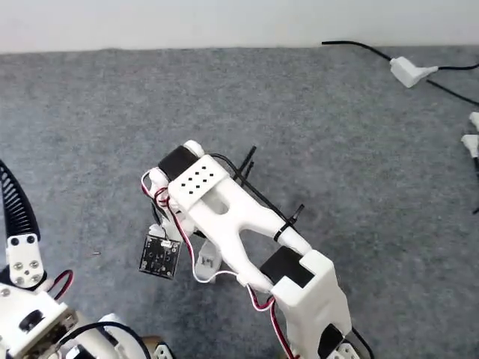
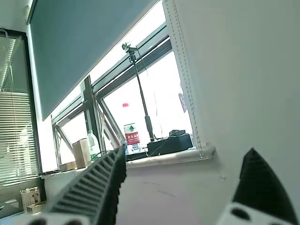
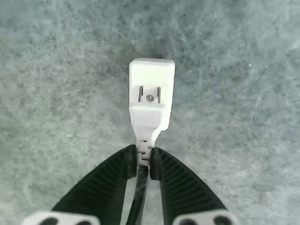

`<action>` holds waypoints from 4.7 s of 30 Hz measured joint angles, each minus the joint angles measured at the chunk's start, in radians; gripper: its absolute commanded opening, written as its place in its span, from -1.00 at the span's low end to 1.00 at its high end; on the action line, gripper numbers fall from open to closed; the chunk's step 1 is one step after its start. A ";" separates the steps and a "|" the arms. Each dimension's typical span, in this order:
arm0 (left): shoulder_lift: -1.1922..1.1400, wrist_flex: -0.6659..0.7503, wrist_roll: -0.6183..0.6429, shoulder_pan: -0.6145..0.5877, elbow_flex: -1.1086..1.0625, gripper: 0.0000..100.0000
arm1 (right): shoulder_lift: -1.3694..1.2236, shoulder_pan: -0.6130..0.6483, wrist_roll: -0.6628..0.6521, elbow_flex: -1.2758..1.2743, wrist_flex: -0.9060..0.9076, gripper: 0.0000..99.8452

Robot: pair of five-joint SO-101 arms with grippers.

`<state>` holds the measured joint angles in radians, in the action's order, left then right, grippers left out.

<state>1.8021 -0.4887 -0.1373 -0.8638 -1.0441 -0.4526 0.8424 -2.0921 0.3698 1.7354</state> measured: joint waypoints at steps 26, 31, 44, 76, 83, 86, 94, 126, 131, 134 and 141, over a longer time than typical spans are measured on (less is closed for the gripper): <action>0.000 0.000 0.000 0.000 0.000 -0.25 | 0.060 0.086 0.146 -0.002 0.017 -0.98; 0.000 0.000 0.000 0.000 0.000 -0.25 | 0.060 0.106 0.158 -0.002 0.018 -0.98; 0.000 -0.011 0.000 0.049 -0.049 -0.25 | 0.183 0.106 0.325 -0.002 0.018 -0.98; 0.000 -0.488 0.002 0.511 -0.172 -0.25 | 0.644 -0.117 1.372 0.224 0.020 -0.98; 0.000 -0.488 0.002 0.511 -0.324 -0.25 | 0.760 -0.189 1.453 0.224 0.020 -0.98; 0.000 -0.471 0.002 0.511 -0.420 -0.25 | 0.806 -0.227 1.468 0.224 0.021 -0.98; 0.000 -0.358 0.002 0.430 -0.641 -0.25 | 0.895 -0.269 1.481 0.158 0.021 -0.98; 0.000 -0.795 0.002 0.381 -0.640 -0.26 | 1.241 -0.269 1.528 -0.222 0.021 -0.98; 0.000 -0.795 0.002 0.381 -0.644 -0.26 | 1.324 -0.270 1.528 -0.233 0.021 -0.98; 0.000 -0.795 0.002 0.381 -0.644 -0.26 | 1.339 -0.269 1.528 -0.244 0.021 -0.98; 0.000 -0.795 0.002 0.381 -0.644 -0.26 | 1.339 -0.269 1.528 -0.293 0.021 -0.98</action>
<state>1.8021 -1.2835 -0.1358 -0.4833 -1.6886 0.8869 0.5738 -0.5639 0.0767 1.7568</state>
